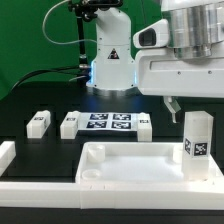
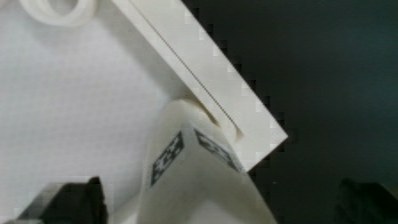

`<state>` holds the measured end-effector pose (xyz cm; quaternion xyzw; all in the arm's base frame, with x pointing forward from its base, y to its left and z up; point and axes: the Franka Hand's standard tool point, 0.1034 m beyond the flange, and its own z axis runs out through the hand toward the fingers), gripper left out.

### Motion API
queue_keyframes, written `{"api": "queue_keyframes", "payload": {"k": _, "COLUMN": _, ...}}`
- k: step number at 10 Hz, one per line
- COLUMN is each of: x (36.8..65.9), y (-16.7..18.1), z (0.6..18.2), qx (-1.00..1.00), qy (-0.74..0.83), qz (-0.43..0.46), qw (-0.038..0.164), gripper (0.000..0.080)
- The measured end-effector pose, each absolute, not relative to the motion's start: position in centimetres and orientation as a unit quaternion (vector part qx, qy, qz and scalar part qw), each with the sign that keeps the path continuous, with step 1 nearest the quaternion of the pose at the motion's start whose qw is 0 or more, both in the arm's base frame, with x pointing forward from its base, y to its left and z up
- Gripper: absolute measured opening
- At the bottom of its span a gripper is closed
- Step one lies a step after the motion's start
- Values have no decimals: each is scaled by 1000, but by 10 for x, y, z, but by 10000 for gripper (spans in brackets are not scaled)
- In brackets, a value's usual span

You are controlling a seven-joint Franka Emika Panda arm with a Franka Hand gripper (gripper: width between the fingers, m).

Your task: Assemble desk

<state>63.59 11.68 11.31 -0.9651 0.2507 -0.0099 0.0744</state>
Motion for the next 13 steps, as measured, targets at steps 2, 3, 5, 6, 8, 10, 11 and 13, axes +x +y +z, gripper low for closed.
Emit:
{"api": "queue_keyframes", "payload": {"k": 2, "x": 638, "y": 112, "z": 112, "qx": -997, "qy": 62, "qz": -29, "qw": 43, "gripper": 649}}
{"api": "queue_keyframes", "payload": {"k": 3, "x": 640, "y": 111, "z": 109, "qx": -999, "qy": -11, "qz": -38, "qw": 33, "gripper": 649}}
{"api": "queue_keyframes", "payload": {"k": 5, "x": 640, "y": 109, "z": 105, "qx": -998, "qy": -27, "qz": -36, "qw": 34, "gripper": 649}}
{"api": "queue_keyframes", "payload": {"k": 6, "x": 640, "y": 109, "z": 105, "qx": -998, "qy": -28, "qz": -36, "qw": 34, "gripper": 548}}
{"api": "queue_keyframes", "payload": {"k": 8, "x": 639, "y": 110, "z": 105, "qx": -999, "qy": 15, "qz": -34, "qw": 38, "gripper": 400}}
{"api": "queue_keyframes", "payload": {"k": 10, "x": 639, "y": 110, "z": 105, "qx": -996, "qy": 76, "qz": -32, "qw": 41, "gripper": 287}}
{"api": "queue_keyframes", "payload": {"k": 11, "x": 639, "y": 110, "z": 105, "qx": -993, "qy": 105, "qz": -30, "qw": 42, "gripper": 287}}
{"api": "queue_keyframes", "payload": {"k": 13, "x": 640, "y": 109, "z": 105, "qx": -978, "qy": 201, "qz": -28, "qw": 44, "gripper": 287}}
